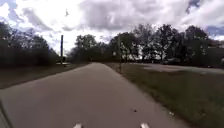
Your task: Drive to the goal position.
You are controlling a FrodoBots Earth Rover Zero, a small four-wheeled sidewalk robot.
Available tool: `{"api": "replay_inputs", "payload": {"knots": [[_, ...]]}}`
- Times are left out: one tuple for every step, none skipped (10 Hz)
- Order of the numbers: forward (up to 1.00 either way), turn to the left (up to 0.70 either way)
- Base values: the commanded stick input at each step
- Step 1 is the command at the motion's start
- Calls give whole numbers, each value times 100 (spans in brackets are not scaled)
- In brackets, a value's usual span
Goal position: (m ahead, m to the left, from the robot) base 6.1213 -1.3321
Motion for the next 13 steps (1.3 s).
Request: {"api": "replay_inputs", "payload": {"knots": [[100,39],[100,40],[100,7],[100,0],[100,0],[100,0],[100,0],[100,0],[100,0],[100,0],[100,0],[100,0],[100,0]]}}
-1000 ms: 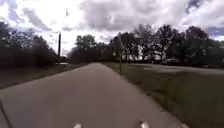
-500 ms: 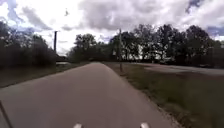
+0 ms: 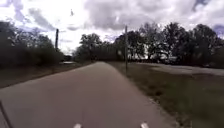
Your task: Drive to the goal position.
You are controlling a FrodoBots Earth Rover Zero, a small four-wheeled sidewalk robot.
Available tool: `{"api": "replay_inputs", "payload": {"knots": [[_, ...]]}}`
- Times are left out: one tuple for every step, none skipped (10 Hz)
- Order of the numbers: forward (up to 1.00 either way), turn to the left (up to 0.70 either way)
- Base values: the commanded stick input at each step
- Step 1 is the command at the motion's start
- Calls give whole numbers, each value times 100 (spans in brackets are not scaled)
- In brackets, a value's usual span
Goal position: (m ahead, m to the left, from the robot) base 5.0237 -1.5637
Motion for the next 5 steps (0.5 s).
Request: {"api": "replay_inputs", "payload": {"knots": [[100,0],[100,0],[100,21],[100,31],[100,37]]}}
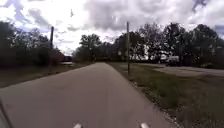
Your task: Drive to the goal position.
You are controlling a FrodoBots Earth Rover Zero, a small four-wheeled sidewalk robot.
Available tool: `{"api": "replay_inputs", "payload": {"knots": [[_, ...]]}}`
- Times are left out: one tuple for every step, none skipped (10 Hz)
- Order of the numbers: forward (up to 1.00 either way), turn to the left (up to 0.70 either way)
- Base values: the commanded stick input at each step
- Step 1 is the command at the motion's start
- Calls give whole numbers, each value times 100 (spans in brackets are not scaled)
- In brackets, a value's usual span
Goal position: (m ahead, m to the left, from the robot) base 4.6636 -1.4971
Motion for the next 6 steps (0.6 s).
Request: {"api": "replay_inputs", "payload": {"knots": [[100,11],[100,0],[100,0],[100,0],[100,0],[100,0]]}}
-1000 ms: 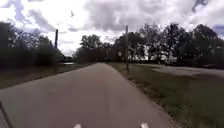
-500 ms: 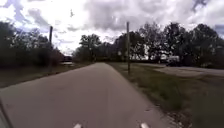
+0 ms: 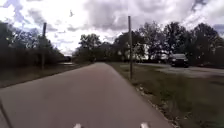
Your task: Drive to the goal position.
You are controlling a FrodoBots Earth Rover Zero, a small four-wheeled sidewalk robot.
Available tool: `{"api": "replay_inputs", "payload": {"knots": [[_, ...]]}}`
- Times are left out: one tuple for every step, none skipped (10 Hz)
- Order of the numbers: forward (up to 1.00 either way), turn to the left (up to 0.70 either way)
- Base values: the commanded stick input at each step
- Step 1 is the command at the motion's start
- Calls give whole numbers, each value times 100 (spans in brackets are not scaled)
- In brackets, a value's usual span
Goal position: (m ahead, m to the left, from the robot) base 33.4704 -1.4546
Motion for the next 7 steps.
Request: {"api": "replay_inputs", "payload": {"knots": [[100,0],[100,0],[100,0],[100,0],[100,0],[100,0],[100,0]]}}
